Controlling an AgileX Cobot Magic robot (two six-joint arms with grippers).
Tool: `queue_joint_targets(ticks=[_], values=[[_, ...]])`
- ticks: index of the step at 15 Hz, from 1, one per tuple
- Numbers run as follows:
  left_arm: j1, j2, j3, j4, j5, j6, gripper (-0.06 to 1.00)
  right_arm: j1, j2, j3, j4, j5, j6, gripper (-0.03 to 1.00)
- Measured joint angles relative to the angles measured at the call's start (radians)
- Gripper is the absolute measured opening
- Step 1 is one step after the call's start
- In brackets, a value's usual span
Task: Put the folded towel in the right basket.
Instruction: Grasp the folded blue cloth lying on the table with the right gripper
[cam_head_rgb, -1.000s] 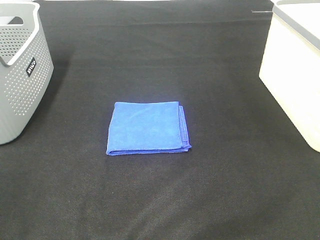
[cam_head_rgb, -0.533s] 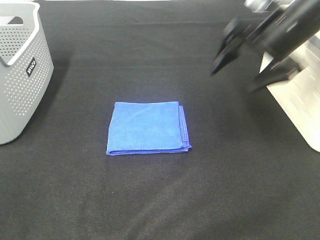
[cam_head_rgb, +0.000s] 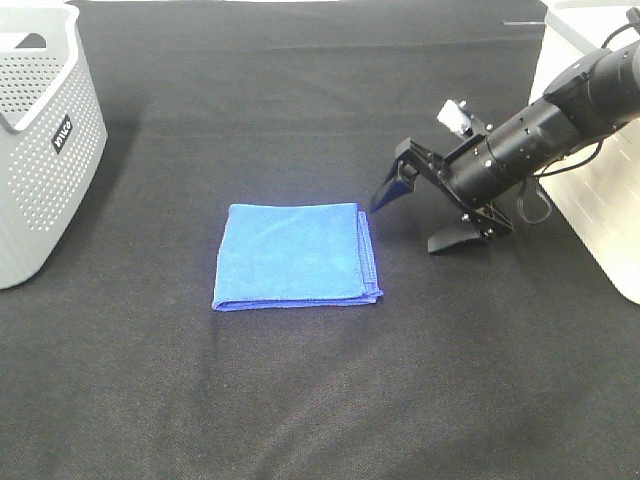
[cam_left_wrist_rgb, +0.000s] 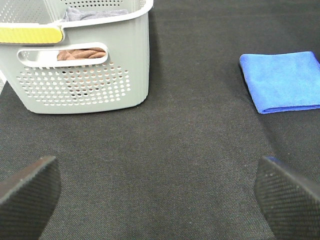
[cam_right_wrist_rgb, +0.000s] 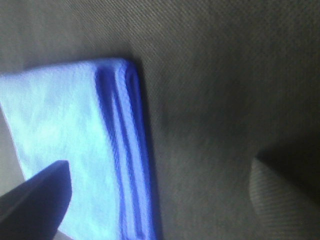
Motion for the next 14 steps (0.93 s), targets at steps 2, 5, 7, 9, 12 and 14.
queue_joint_targets(ticks=[2, 5, 7, 9, 12, 14], values=[[0.000, 0.000, 0.000, 0.000, 0.000, 0.000, 0.98, 0.001, 0.024, -0.026, 0.016, 0.001, 0.009, 0.95], [0.000, 0.000, 0.000, 0.000, 0.000, 0.000, 0.98, 0.058, 0.055, -0.048, 0.014, -0.026, 0.063, 0.93], [0.000, 0.000, 0.000, 0.000, 0.000, 0.000, 0.98, 0.152, 0.081, -0.061, 0.035, -0.051, 0.084, 0.92], [0.000, 0.000, 0.000, 0.000, 0.000, 0.000, 0.98, 0.255, 0.103, -0.086, 0.052, -0.051, 0.103, 0.90], [0.000, 0.000, 0.000, 0.000, 0.000, 0.000, 0.98, 0.313, 0.135, -0.130, 0.042, -0.057, 0.153, 0.57], [0.000, 0.000, 0.000, 0.000, 0.000, 0.000, 0.98, 0.313, 0.140, -0.136, 0.029, -0.056, 0.160, 0.34]])
